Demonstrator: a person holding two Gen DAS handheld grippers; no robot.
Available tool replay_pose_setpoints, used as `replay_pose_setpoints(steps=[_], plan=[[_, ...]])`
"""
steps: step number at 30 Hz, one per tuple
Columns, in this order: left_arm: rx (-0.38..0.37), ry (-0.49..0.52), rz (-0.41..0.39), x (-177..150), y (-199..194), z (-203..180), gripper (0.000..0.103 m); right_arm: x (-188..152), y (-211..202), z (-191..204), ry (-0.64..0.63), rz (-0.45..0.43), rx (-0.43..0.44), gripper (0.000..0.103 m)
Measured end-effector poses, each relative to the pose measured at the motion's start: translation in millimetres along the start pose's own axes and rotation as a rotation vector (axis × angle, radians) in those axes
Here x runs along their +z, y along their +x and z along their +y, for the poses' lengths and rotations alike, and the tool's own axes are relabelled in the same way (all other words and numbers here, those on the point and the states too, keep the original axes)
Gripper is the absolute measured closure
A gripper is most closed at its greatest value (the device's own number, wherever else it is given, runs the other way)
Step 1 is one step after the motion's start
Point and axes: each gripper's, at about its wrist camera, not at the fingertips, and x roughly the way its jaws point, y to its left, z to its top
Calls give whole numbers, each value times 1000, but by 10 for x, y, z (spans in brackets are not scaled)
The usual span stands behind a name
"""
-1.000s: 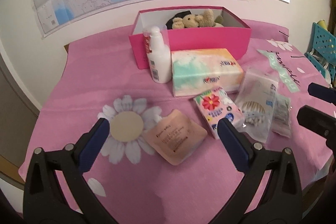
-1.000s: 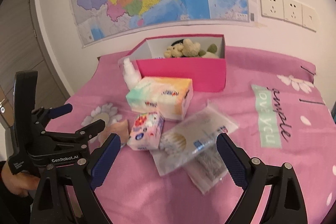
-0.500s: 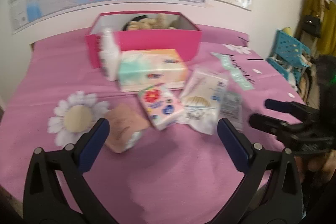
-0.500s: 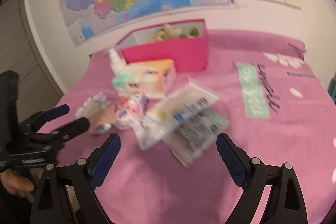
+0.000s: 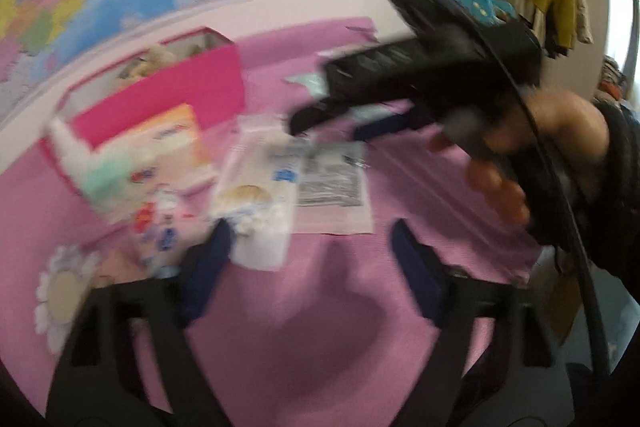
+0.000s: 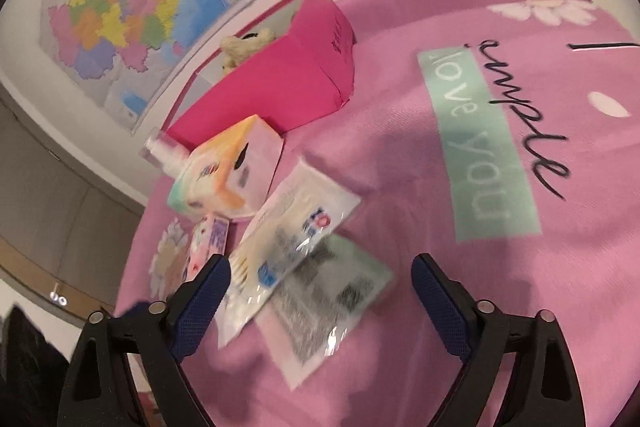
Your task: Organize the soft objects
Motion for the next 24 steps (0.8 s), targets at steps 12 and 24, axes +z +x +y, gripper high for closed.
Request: replay_pose_setpoints(steps=[12,24], plan=[[-27,-95,90,81,368,257,91,305,399,10,-22,93,82,79],[-56,-119,-16,360,93,373,96,383,-178,245,-49,-40,192,99]])
